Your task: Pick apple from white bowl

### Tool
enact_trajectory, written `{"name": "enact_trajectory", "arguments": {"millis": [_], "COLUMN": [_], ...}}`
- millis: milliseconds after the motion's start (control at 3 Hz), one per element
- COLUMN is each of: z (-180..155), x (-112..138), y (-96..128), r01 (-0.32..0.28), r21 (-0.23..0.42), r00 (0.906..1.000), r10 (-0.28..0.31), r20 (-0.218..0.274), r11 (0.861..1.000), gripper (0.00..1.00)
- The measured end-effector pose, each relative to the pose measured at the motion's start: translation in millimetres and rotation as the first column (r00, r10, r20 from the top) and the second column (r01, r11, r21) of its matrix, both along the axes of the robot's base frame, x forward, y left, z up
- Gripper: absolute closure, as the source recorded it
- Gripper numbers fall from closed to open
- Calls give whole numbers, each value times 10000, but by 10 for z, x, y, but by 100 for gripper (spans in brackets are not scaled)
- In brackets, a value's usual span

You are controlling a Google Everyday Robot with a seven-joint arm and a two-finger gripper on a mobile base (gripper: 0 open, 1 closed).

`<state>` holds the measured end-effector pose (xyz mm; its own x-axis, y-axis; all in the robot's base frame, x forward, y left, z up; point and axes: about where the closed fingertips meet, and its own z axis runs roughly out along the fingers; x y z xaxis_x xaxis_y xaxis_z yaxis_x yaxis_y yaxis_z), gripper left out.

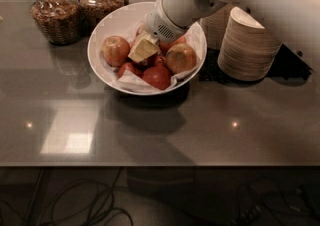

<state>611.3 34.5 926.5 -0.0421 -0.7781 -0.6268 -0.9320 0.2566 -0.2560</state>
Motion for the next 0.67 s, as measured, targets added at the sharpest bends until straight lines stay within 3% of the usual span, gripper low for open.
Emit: {"name": "enact_trajectory", "arguments": {"millis": [333, 667], "z": [-24, -50], "x": [-40, -91], "y": [-22, -39], "r01": [80, 95], "r21": [4, 72], "r00": [9999, 9999], "r10": [-80, -94], "r20": [-79, -102], "r11": [10000, 9999], "gripper": [0, 19]}}
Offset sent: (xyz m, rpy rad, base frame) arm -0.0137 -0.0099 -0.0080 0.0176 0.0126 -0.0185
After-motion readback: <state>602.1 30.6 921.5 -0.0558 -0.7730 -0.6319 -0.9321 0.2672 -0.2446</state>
